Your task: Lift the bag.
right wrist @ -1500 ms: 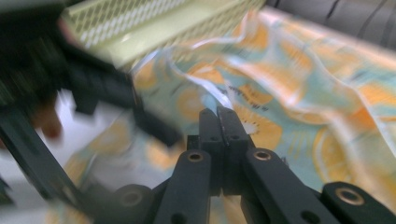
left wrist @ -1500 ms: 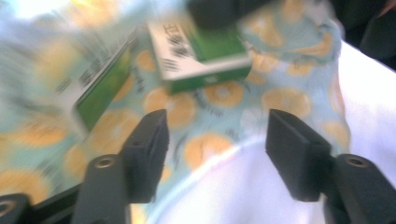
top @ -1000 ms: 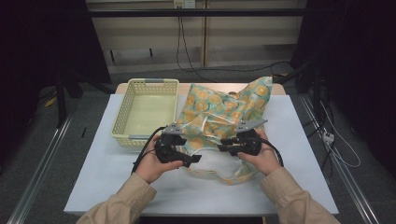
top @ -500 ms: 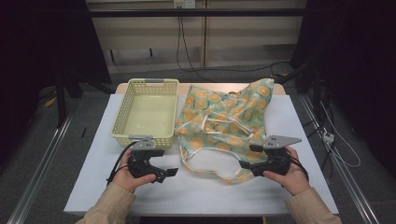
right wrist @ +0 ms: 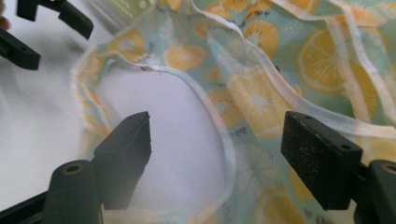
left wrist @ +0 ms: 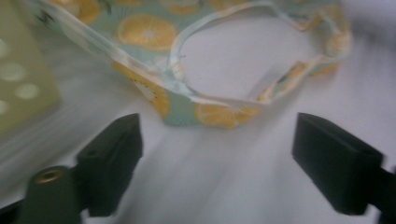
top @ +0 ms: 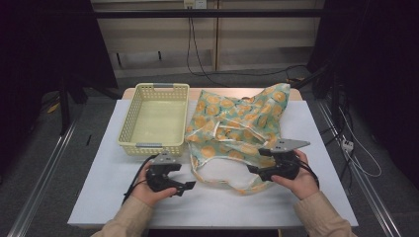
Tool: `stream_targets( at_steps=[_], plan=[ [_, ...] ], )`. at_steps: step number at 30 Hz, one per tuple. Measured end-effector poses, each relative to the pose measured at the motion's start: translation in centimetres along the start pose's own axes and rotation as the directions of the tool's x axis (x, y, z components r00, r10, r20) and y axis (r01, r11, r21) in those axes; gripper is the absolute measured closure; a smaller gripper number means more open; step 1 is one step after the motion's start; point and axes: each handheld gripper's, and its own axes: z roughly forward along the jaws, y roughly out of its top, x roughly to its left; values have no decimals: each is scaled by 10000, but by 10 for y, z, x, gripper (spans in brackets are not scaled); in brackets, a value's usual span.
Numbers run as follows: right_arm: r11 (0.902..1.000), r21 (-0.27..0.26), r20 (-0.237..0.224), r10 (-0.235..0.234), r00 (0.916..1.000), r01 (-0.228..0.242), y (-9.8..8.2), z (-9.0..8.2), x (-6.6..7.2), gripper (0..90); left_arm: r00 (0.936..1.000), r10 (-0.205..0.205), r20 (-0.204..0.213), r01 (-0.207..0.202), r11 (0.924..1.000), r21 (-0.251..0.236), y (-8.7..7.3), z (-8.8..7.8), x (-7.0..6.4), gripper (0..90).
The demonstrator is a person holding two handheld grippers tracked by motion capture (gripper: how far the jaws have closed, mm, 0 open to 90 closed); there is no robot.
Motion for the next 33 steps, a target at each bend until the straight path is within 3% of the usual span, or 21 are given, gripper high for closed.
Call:
stream_targets(
  at_steps=[1, 5, 6, 7, 8, 9, 10, 12, 14, 16, 17, 18, 19, 21, 23, 25, 26, 27, 29, 30, 33],
  plan=[
    [9999, 158, 91, -29, 10000, 28, 2, 6, -2, 251, 9996, -192, -219, 188, 9996, -198, 2, 9, -1, 182],
    [9991, 413, 664, 34, 9978, -62, 5, 21, -12, 285, 9960, -546, -702, 552, 9985, 67, 9, 35, -6, 237],
    [9992, 396, 870, 16, 9962, -51, 6, 22, -15, 291, 9926, -489, -1112, 495, 9988, 24, 12, 39, -8, 253],
    [9998, 210, 944, 22, 9955, -42, 9, 22, -17, 302, 9947, -590, -847, 591, 9983, -23, 14, 42, -9, 319],
    [9999, 58, 932, 134, 9956, -140, 11, 22, -20, 304, 9915, -515, -1195, 523, 9986, 39, 17, 45, -9, 439],
    [9998, 41, 993, 176, 9949, -181, 14, 22, -22, 304, 9932, -456, -1071, 470, 9988, 106, 20, 47, -9, 544],
    [9999, 93, 1097, 76, 9939, -87, 16, 21, -24, 303, 9949, -881, -500, 892, 9958, 196, 24, 51, -9, 757],
    [9998, 208, 1473, -51, 9891, 21, 19, 24, -28, 341, 9961, -764, -452, 777, 9966, 274, 32, 56, -10, 900],
    [9951, 981, 1899, -328, 9813, 142, 16, 32, -35, 501, 9961, -875, -147, 876, 9962, 27, 49, 52, -10, 900],
    [9820, 1863, 1637, -623, 9845, 312, 10, 40, -41, 747, 9984, -547, -146, 544, 9982, -236, 72, 38, -12, 900],
    [9780, 2069, 1633, -623, 9846, 275, 10, 41, -44, 884, 9981, -404, -470, 383, 9983, -449, 84, 31, -15, 900],
    [9763, 2147, 1590, -624, 9853, 272, 11, 40, -46, 900, 9980, -168, -611, 136, 9985, -528, 96, 22, -17, 900],
    [9747, 2220, 1693, -632, 9835, 244, 14, 38, -49, 900, 9994, -35, -342, 12, 9977, -671, 109, 14, -17, 900],
    [9681, 2432, 1729, -1038, 9794, 596, 26, 30, -51, 900, 9991, 125, -403, -160, 9959, -894, 132, -1, -20, 900],
    [9756, 2089, 1641, -1030, 9810, 675, 42, 18, -51, 900, 9986, 277, -458, -318, 9952, -930, 148, -8, -23, 900],
    [9893, 1424, 977, -462, 9941, 320, 53, 10, -49, 900, 9969, 643, -446, -673, 9954, -689, 150, -5, -27, 900],
    [9930, 1178, 675, -116, 9976, 36, 54, 9, -47, 897, 9955, 831, -459, -861, 9941, -662, 145, -2, -27, 900],
    [9953, 960, 607, 37, 9981, -95, 52, 9, -44, 820, 9971, 669, -362, -696, 9945, -782, 138, 1, -26, 839],
    [9975, 547, 16, 454, 9990, -455, 43, 16, -32, 575, 9992, 299, -252, -321, 9950, -944, 123, 7, -22, 632],
    [9961, 547, -159, 700, 9974, -690, 38, 21, -24, 506, 9994, 253, -229, -272, 9958, -874, 116, 9, -20, 595],
    [9965, 735, -821, 453, 9956, -393, 29, 43, 10, 329, 9989, -5, -460, -29, 9973, -728, 100, 12, -14, 402]
  ],
)
